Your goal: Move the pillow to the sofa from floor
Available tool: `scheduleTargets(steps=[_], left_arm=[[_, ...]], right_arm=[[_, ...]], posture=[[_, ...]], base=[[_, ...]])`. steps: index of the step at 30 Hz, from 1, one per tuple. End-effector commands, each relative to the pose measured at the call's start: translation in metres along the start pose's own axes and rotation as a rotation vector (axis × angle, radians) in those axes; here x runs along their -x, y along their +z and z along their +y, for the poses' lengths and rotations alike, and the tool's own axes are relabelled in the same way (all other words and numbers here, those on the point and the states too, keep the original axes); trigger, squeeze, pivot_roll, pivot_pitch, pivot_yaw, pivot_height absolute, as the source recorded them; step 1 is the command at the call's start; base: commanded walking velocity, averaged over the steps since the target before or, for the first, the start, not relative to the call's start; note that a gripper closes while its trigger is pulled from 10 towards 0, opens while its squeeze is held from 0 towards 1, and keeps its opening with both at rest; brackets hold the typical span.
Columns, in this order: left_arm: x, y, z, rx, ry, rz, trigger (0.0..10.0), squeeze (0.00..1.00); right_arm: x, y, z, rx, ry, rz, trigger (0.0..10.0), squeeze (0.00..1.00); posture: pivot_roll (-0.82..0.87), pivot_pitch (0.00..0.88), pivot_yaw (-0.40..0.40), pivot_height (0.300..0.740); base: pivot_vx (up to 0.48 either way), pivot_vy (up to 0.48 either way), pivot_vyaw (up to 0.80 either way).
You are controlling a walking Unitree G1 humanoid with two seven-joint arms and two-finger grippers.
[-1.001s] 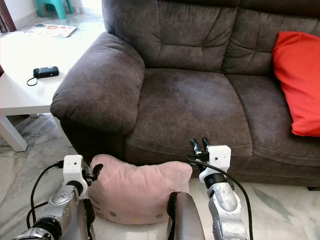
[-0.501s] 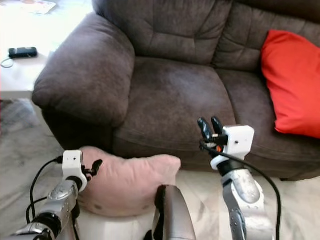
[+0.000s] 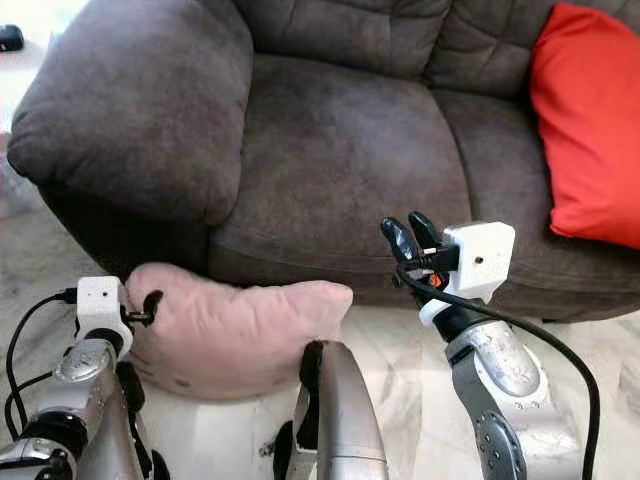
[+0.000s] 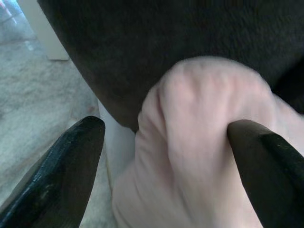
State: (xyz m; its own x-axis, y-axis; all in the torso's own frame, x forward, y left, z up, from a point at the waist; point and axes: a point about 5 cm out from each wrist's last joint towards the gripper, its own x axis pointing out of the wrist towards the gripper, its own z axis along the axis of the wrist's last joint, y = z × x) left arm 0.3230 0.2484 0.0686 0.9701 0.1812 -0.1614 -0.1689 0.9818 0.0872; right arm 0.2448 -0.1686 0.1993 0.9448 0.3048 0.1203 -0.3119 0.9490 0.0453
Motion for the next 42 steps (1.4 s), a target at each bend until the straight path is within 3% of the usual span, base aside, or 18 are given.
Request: scheduleTargets(steps=[1, 8, 13, 18, 19, 20, 21, 32, 33, 42], left_arm=[[-0.002, 0.005, -0.006, 0.054, -0.031, -0.022, 10.0, 1.0], [-0.002, 0.003, -0.011, 0.056, -0.047, -0.015, 10.0, 1.0], [-0.002, 0.002, -0.003, 0.092, -0.036, -0.012, 10.0, 1.0], [-0.001, -0.001, 0.0, 0.067, -0.009, -0.003, 10.0, 1.0], [-0.001, -0.001, 0.0, 0.06, -0.004, -0.004, 10.0, 0.77], [-0.001, -0.001, 0.0, 0.06, -0.004, -0.004, 10.0, 0.77], [-0.002, 0.0, 0.001, 0.062, 0.007, -0.01, 10.0, 0.0], [-0.008, 0.009, 0.005, 0.147, 0.016, -0.027, 10.0, 0.0], [-0.008, 0.008, 0.005, 0.15, 0.022, -0.023, 0.0, 0.0], [-0.006, 0.0, 0.004, 0.189, 0.027, 0.016, 0.0, 0.0]], right_arm=[[0.009, 0.006, -0.005, 0.012, -0.028, 0.007, 10.0, 0.0], [0.016, 0.011, -0.007, 0.023, -0.031, 0.034, 10.0, 0.0], [0.019, 0.017, -0.006, 0.025, -0.019, 0.053, 10.0, 0.0], [0.024, 0.024, -0.009, 0.041, -0.009, 0.066, 10.0, 0.0], [0.025, 0.026, -0.009, 0.045, -0.007, 0.066, 10.0, 0.0], [0.025, 0.026, -0.009, 0.045, -0.007, 0.066, 10.0, 0.0], [0.026, 0.029, -0.01, 0.051, -0.002, 0.067, 10.0, 0.0], [0.028, 0.045, -0.013, 0.084, 0.014, 0.07, 10.0, 0.0], [0.028, 0.045, -0.014, 0.087, 0.015, 0.072, 10.0, 0.0], [0.028, 0.047, -0.013, 0.09, 0.024, 0.091, 10.0, 0.0]], posture=[[-0.15, 0.298, -0.294, 0.478], [-0.17, 0.309, -0.318, 0.478], [-0.18, 0.322, -0.339, 0.478], [-0.19, 0.327, -0.357, 0.478], [-0.19, 0.33, -0.363, 0.478], [-0.19, 0.33, -0.363, 0.478], [-0.19, 0.334, -0.369, 0.478], [-0.22, 0.337, -0.389, 0.478], [-0.22, 0.336, -0.39, 0.478], [-0.22, 0.34, -0.396, 0.478]], base=[[0.0, 0.0, 0.0], [0.0, 0.0, 0.0], [0.0, 0.0, 0.0], [0.0, 0.0, 0.0], [0.0, 0.0, 0.0], [0.0, 0.0, 0.0], [0.0, 0.0, 0.0], [0.0, 0.0, 0.0], [0.0, 0.0, 0.0], [0.0, 0.0, 0.0]])
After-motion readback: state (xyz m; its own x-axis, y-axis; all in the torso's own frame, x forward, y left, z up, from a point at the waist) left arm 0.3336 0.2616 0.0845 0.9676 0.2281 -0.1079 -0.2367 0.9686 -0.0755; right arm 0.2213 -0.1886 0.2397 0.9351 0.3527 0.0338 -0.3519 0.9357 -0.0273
